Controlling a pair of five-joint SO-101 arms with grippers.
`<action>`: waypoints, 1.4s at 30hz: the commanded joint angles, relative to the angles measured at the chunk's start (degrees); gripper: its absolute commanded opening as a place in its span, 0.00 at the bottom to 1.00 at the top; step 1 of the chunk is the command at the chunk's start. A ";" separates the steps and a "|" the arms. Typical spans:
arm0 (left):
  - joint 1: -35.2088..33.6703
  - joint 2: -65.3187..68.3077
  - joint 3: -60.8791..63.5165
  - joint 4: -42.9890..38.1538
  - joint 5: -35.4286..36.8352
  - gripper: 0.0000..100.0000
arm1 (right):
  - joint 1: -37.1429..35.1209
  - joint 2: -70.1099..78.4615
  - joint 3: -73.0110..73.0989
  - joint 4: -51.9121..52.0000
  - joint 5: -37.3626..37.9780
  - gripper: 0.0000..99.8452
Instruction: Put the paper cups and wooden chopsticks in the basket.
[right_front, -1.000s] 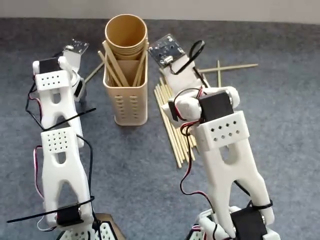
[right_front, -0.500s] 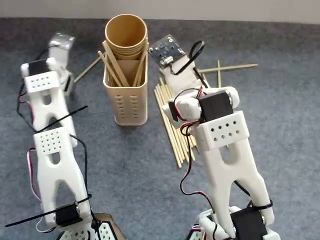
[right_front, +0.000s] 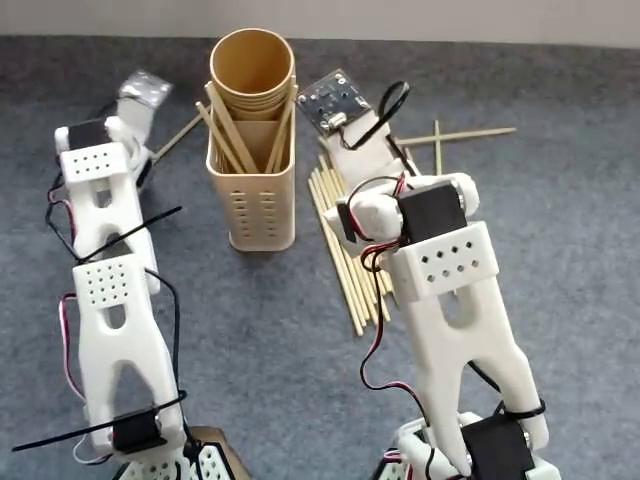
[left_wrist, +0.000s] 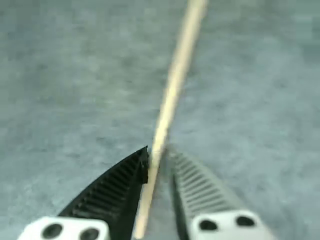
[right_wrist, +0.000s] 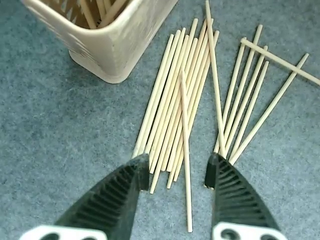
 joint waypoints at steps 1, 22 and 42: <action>0.31 0.66 2.07 10.55 -3.08 0.03 | 0.75 -2.33 -0.31 -0.31 0.62 0.20; 2.86 -66.59 12.79 12.66 27.69 0.00 | 3.12 -9.10 1.10 0.48 -2.02 0.19; 32.22 -60.70 13.41 -0.18 33.93 0.00 | 8.22 -62.55 68.70 -29.49 -4.75 0.19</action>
